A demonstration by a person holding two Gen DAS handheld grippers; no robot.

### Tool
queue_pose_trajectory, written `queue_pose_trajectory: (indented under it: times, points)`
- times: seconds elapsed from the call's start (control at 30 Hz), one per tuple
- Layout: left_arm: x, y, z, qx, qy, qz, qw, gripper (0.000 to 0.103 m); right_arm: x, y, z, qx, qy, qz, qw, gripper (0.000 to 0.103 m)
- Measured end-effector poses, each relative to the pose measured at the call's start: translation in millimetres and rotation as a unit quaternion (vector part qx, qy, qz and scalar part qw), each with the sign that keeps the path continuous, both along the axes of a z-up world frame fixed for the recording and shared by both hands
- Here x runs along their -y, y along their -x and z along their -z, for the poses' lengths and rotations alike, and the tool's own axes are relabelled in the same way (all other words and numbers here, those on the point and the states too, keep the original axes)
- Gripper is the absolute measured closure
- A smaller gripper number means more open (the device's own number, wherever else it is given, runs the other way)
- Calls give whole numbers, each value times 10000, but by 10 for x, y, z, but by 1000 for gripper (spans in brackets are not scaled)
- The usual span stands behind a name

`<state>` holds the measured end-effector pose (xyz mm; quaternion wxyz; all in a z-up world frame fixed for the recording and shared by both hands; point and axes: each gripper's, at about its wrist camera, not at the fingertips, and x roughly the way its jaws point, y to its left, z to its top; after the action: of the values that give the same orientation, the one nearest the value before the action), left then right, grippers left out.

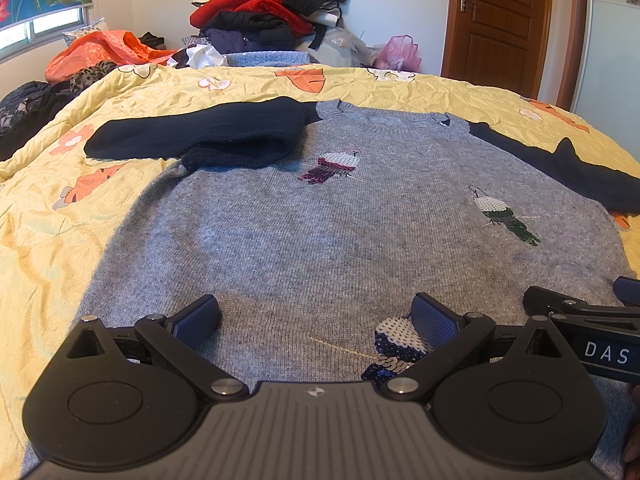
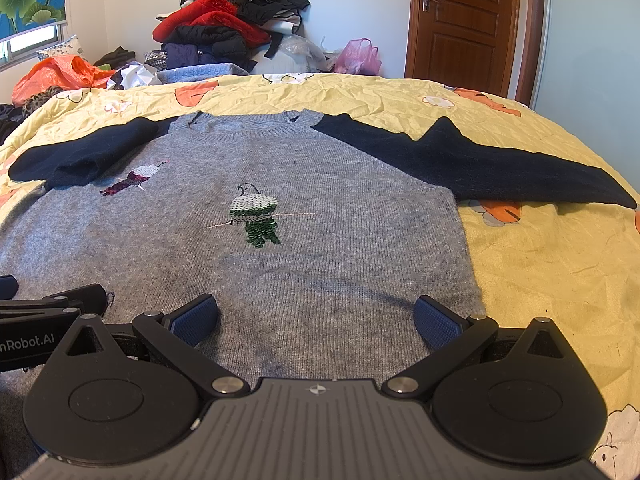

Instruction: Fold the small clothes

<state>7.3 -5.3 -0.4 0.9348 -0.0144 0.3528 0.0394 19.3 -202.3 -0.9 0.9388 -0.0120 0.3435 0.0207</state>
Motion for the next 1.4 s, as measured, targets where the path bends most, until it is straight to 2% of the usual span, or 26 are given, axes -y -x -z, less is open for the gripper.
queue_pose_trajectory:
  times: [1.4]
  points:
    - [0, 20, -8, 27, 4, 73, 10000, 0, -5, -14, 1, 0, -6, 8, 10000, 0]
